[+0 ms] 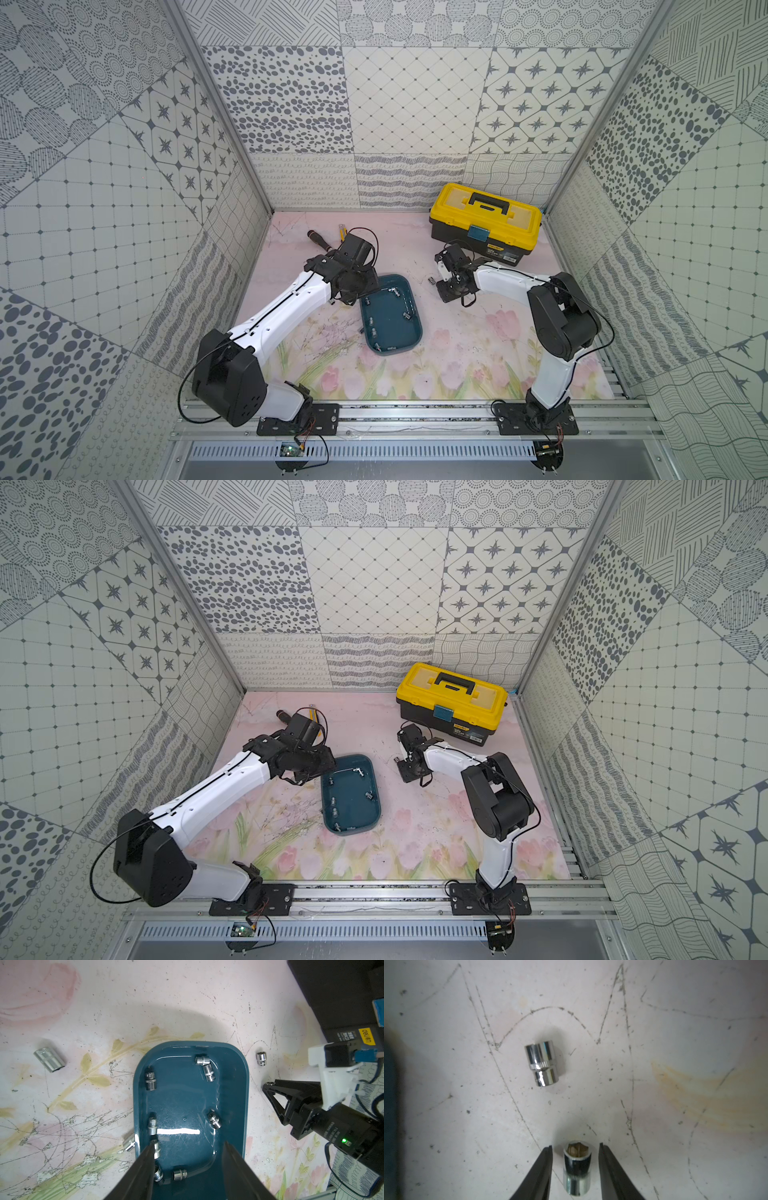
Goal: Take out the socket from the storage box
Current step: Place the socket head at the center of the board, then pick up the socket head from the storage box.
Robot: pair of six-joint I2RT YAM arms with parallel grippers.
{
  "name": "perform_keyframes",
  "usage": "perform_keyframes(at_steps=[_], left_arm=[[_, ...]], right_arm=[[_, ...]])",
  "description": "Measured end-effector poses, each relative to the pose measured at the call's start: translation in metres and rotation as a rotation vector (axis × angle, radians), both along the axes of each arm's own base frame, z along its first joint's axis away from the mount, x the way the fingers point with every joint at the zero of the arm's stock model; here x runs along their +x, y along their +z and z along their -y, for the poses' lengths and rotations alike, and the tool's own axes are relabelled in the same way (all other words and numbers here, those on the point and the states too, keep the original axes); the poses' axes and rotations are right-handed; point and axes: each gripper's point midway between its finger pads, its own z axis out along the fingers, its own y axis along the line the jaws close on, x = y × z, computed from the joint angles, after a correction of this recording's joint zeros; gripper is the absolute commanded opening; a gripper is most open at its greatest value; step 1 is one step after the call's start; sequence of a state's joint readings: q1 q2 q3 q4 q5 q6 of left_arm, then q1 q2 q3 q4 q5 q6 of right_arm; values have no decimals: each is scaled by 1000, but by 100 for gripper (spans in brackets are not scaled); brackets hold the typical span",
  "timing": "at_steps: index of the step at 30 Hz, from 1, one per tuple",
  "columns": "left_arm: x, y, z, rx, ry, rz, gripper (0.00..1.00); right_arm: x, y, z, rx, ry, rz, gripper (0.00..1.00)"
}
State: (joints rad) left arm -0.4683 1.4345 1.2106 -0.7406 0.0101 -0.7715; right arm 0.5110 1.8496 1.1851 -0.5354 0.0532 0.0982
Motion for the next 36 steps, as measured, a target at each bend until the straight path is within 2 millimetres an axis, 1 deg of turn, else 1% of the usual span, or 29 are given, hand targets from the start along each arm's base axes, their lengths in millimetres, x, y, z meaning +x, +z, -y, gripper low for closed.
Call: perform_keyframes(at_steps=[4,7,10,13,15,18,22,27,36], left_arm=[[-1,3,9,7,-25,8,56],[-2,2,22,14,-56,7,56],[-6,-4,38,26,-97,-7,56],[-12,-16,56,43,-147,-33,56],[-18,-27,67,57,-176,-58,56],[-23,-46,80,74,-206,-91,56],[-24,-68,87,96,-215,-126,56],[-21,-92,92,116,-204,-158,55],[-23,-124,98,120,-148,-211,55]], right_arm=[[1,13,4,14,-11,24,43],[1,26,9,30,-24,46,43],[-2,44,13,56,-32,72,43],[-6,62,16,87,-38,99,44],[-9,73,17,111,-41,118,45],[-14,84,20,139,-46,135,46],[-21,88,21,165,-45,134,46],[-29,85,25,179,-47,117,46],[-35,76,30,183,-56,91,46]])
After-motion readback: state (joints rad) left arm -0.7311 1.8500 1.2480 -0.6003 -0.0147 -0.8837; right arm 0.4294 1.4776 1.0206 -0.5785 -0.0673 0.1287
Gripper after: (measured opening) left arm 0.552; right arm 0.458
